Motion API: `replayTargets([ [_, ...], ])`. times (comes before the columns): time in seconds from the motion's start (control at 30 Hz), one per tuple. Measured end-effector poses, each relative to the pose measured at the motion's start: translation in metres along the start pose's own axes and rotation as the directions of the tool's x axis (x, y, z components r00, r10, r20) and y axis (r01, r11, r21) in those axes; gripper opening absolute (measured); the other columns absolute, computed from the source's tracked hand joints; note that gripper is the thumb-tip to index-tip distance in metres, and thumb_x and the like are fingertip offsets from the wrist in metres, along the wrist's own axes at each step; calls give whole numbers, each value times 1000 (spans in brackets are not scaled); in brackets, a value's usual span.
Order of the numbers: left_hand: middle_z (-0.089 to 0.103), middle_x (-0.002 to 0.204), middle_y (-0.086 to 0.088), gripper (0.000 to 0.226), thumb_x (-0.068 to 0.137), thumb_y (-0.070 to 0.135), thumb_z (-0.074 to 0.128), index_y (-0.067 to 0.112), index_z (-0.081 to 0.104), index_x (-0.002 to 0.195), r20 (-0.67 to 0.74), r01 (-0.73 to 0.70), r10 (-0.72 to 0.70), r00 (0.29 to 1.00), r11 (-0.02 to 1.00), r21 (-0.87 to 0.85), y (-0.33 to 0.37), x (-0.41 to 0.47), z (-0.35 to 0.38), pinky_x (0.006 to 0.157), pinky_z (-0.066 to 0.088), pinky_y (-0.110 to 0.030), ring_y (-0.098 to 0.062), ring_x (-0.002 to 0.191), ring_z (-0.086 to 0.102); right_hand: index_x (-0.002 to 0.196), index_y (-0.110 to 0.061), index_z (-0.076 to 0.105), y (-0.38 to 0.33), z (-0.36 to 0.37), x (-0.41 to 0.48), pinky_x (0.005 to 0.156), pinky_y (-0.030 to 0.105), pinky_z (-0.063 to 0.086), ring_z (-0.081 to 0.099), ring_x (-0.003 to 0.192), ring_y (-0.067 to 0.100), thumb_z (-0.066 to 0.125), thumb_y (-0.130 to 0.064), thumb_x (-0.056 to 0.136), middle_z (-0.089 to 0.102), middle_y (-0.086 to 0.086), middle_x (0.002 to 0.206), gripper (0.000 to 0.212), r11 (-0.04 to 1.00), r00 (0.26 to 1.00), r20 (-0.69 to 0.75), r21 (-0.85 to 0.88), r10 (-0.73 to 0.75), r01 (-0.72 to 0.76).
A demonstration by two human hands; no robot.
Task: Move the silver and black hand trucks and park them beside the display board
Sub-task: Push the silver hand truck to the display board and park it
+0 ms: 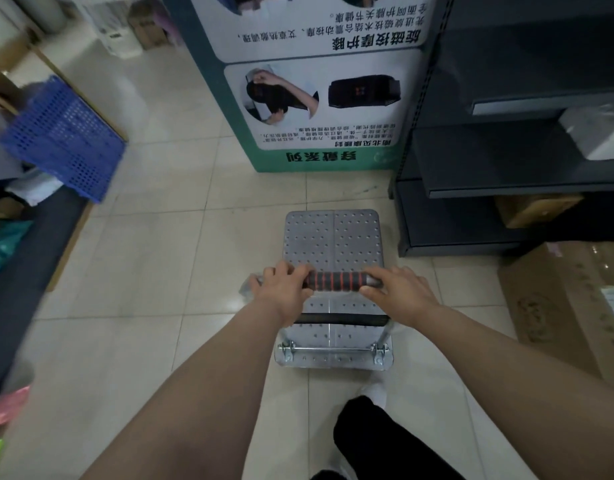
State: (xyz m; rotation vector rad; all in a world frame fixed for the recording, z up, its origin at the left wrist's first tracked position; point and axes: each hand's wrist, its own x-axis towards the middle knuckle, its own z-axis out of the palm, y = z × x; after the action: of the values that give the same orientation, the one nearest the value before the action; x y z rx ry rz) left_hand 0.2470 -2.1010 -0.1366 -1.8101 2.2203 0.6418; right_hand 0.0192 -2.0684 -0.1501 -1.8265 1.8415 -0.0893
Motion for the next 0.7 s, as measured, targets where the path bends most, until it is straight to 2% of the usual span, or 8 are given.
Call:
replayTargets([
  [0.27,40,127,-5,29,96,38,43,36,40,125,-28,-6,6,1000,1000,-17,7,74,-35,101,22,-54,-29,113,37,125,-38,49,6,-37,74,96,43,39,46,109,24,47,-48,90,58,2,117,36,999,999,20,45,27,-27],
  [0.6,39,128,-7,30,96,39,42,37,36,126,-7,-67,67,998,998,2,0,167,-79,103,23,-58,-32,114,37,120,-39,50,6,-70,165,84,36,38,46,107,21,48,-46,90,56,-4,109,31,994,995,14,46,95,-96],
  [0.7,39,127,-8,36,94,32,48,38,34,127,-6,-77,77,997,997,18,-2,191,-88,102,21,-62,-34,115,37,124,-41,48,6,-79,189,82,35,35,46,109,21,49,-46,90,54,-6,109,34,991,992,44,48,121,-123],
])
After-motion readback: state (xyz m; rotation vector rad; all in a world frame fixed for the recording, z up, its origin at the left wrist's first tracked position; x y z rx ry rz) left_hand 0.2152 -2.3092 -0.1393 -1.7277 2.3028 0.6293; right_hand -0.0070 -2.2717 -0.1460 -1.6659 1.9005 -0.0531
